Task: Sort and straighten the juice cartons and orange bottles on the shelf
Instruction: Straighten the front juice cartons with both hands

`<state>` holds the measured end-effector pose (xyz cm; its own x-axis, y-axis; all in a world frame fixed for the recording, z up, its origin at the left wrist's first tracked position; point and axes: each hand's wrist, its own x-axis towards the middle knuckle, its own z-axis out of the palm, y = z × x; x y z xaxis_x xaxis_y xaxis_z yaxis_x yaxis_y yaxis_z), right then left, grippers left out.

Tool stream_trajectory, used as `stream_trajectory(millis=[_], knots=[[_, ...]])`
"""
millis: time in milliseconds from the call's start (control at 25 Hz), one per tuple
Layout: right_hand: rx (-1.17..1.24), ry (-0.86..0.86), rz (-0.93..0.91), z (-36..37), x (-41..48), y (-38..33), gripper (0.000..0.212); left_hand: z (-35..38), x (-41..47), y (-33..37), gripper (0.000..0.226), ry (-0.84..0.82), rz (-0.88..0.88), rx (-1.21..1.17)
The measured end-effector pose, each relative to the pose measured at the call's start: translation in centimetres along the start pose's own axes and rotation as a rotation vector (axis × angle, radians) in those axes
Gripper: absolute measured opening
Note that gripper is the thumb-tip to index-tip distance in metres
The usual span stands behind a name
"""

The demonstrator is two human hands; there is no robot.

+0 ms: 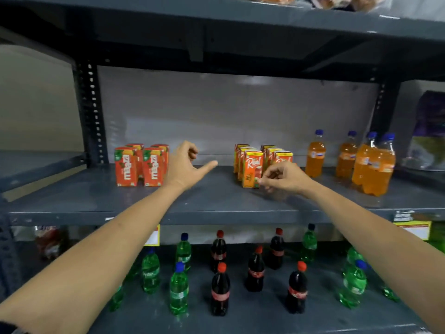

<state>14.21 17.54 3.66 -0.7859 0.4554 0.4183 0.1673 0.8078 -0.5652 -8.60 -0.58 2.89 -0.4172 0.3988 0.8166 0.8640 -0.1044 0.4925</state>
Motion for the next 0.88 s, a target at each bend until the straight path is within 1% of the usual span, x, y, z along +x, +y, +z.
stream_trajectory(millis=[80,200,240,320,360,400,480,560,640,720,800,880], knots=[[-0.024,0.058,0.011,-2.7,-1.1,2.1,0.025,3.6,-0.2,1.3,0.051,-0.092,-0.114,-0.060],[0.039,0.237,0.004,-5.2,-1.8,4.9,0.035,7.8,-0.3,3.0,0.066,-0.215,-0.266,-0.132],[0.052,0.286,0.017,-5.7,-1.6,5.7,0.037,8.7,-0.2,3.6,0.071,-0.220,-0.314,-0.177],[0.138,0.322,0.052,-5.7,-0.7,6.6,0.037,9.8,0.3,4.3,0.071,-0.184,-0.382,-0.251],[0.214,0.323,0.079,-5.3,-0.1,6.9,0.037,10.1,0.6,4.4,0.068,-0.171,-0.403,-0.265],[0.272,0.306,0.121,-4.8,0.5,6.9,0.042,10.2,0.8,4.5,0.066,-0.177,-0.417,-0.268],[0.283,0.245,0.211,-3.9,1.6,7.2,0.056,10.7,0.7,4.5,0.065,-0.231,-0.448,-0.274],[0.283,0.179,0.246,-3.2,2.3,7.6,0.063,11.2,0.2,4.5,0.064,-0.289,-0.467,-0.284],[0.328,0.140,0.236,-3.1,2.7,7.9,0.061,11.5,0.0,4.6,0.066,-0.312,-0.470,-0.274],[0.385,0.116,0.224,-3.3,2.8,8.2,0.052,11.7,0.2,4.7,0.066,-0.308,-0.462,-0.271],[0.422,0.107,0.201,-3.3,2.8,8.4,0.045,11.7,0.3,4.6,0.064,-0.306,-0.455,-0.271],[0.441,0.107,0.179,-3.3,2.8,8.3,0.042,11.5,0.3,4.5,0.063,-0.307,-0.449,-0.262]])
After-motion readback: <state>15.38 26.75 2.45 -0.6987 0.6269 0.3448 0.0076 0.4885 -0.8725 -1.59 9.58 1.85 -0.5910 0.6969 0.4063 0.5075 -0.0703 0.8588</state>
